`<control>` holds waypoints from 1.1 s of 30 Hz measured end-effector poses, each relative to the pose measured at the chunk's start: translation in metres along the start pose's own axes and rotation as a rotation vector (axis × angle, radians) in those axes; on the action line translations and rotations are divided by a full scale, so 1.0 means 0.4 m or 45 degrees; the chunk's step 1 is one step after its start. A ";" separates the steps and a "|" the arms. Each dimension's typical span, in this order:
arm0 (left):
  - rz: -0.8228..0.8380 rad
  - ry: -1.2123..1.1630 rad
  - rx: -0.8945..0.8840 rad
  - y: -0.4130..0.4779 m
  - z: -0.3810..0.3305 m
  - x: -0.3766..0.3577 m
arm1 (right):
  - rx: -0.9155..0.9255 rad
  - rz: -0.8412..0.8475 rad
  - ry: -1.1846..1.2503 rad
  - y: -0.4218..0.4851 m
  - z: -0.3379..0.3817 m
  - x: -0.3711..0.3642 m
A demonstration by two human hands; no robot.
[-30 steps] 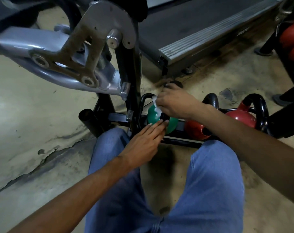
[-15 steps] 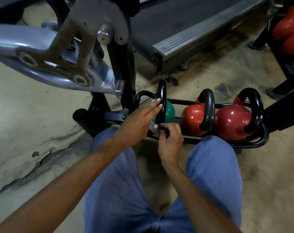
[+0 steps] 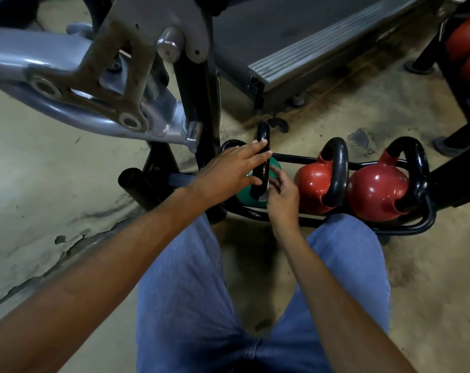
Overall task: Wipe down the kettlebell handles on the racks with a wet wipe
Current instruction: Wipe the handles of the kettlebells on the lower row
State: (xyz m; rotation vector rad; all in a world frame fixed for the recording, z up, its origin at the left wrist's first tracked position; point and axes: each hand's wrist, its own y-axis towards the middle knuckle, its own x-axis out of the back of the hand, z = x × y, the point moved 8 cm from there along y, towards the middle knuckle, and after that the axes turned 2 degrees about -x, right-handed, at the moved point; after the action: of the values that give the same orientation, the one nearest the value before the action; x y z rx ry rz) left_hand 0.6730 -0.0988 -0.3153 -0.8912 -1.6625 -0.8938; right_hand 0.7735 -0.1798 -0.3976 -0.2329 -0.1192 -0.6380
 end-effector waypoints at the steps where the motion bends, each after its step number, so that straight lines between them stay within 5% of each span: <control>1: 0.001 -0.011 0.010 0.001 0.002 -0.001 | 0.041 0.076 -0.052 0.005 0.007 0.000; 5: 0.009 -0.007 0.015 0.004 -0.002 0.003 | 0.057 0.459 -0.105 0.036 0.032 -0.018; 8: 0.016 0.006 0.042 0.002 0.001 0.006 | 0.061 0.527 -0.114 0.030 0.057 -0.019; 18: 0.038 -0.094 0.065 0.009 0.001 0.021 | 0.006 -0.296 0.106 -0.115 -0.018 0.006; 24: -0.038 -0.226 0.112 -0.003 0.009 0.016 | 0.404 -0.337 -0.083 -0.034 0.166 0.023; 28: -0.115 -0.496 0.133 -0.036 0.018 -0.013 | 0.958 -0.198 -0.721 -0.062 0.200 -0.010; 33: -0.101 -0.468 0.142 -0.006 0.036 0.003 | 1.774 0.215 -1.545 -0.154 0.090 -0.078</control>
State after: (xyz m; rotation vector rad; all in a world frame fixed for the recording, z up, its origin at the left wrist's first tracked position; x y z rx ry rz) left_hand 0.6646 -0.0871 -0.3177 -0.9594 -2.0540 -0.7103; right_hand 0.7100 -0.2008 -0.3576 0.7554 -1.6232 -0.0554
